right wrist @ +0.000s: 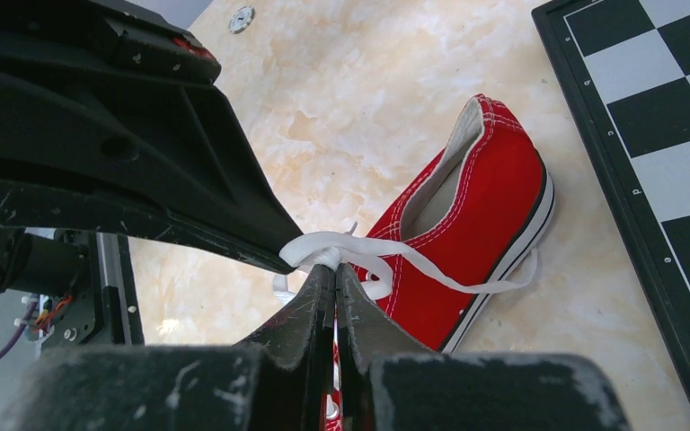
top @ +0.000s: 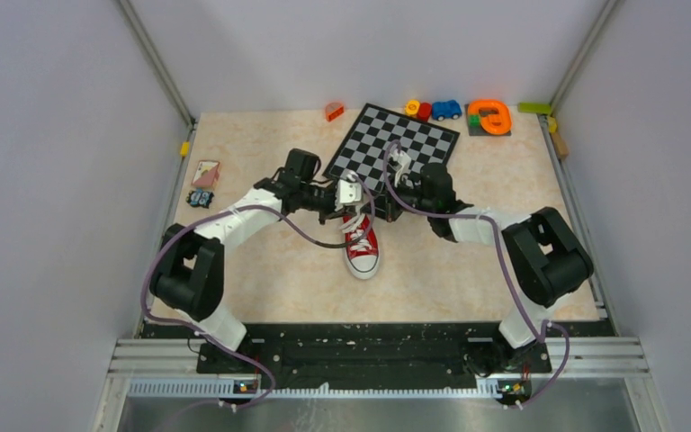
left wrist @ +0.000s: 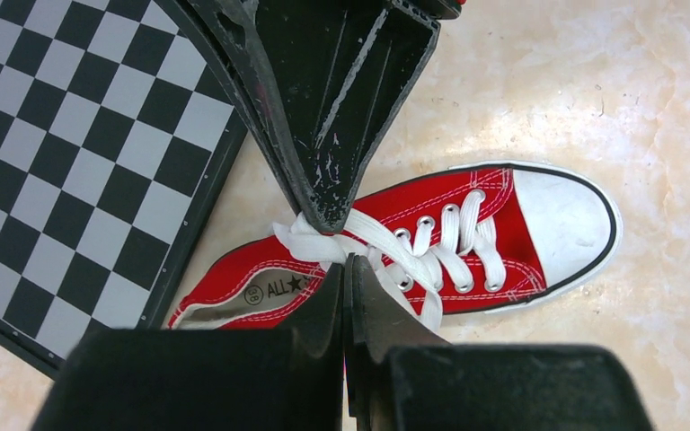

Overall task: Tie the shoes
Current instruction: Wrap the shoelace around the shoelace.

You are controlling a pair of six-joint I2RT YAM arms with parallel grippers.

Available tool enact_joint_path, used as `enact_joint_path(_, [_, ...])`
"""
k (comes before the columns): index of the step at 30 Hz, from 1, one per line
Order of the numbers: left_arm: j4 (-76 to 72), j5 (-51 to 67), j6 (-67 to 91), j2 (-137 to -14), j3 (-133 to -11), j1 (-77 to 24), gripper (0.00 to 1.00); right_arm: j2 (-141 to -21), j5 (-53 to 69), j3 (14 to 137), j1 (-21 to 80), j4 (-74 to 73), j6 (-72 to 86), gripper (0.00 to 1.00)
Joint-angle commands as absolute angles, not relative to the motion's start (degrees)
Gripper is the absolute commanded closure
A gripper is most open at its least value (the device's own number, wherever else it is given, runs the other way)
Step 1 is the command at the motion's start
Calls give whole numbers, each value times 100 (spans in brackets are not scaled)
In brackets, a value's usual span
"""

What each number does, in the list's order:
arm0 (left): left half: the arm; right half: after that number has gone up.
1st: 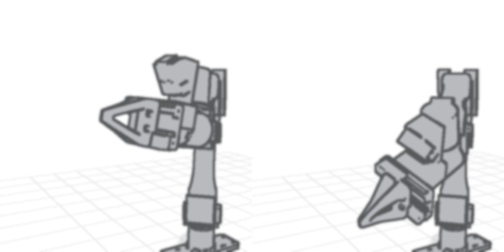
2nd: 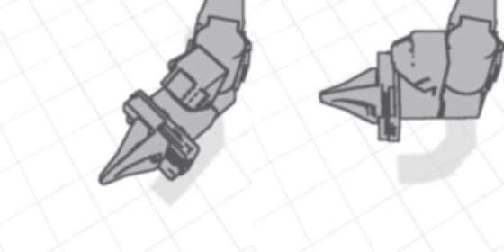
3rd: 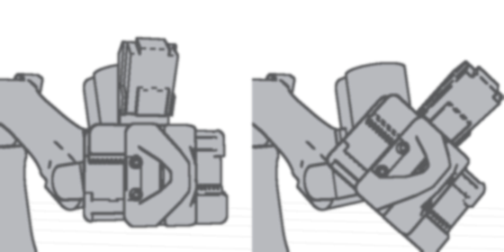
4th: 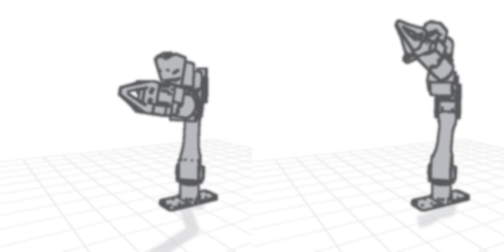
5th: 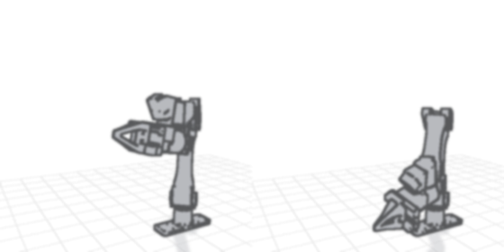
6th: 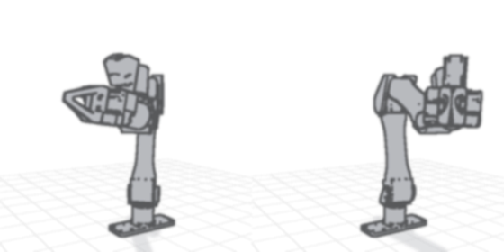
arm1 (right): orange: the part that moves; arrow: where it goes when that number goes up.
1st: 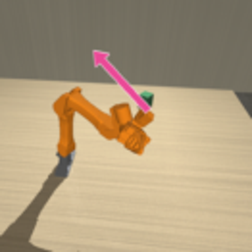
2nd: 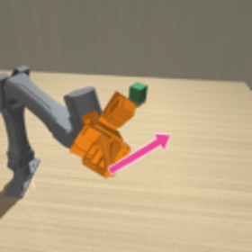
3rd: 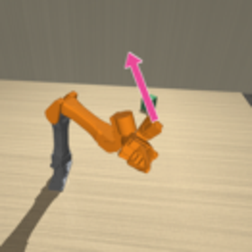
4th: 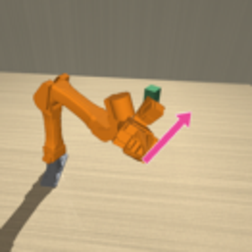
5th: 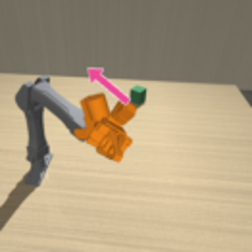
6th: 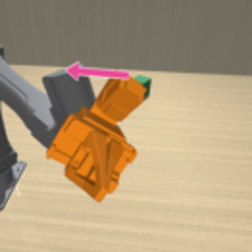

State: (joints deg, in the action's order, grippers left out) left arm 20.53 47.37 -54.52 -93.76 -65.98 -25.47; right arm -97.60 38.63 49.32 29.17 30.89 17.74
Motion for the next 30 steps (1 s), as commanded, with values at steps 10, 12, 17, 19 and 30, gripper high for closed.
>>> enact_joint_path(10, [434,3913,-3892,-8602,-5796,-2886,100,-9482,3768,5255,3006,2894,1889,100])
enact_joint_path(12, [374,3887,-3837,-8509,-5716,-2891,100,-9478,3719,5286,3006,2823,1878,100])
enact_joint_path(17, [403,3883,-3710,-8326,-5582,-2934,100,-9487,3681,5312,3006,2784,1900,100])
enact_joint_path(19, [377,3823,-3608,-8266,-5522,-2991,100,-9498,3683,5322,3006,2774,1929,100])
enact_joint_path(30, [-220,3121,-3043,-8218,-5041,-3556,100,-9499,3691,5350,3010,2775,2101,100])
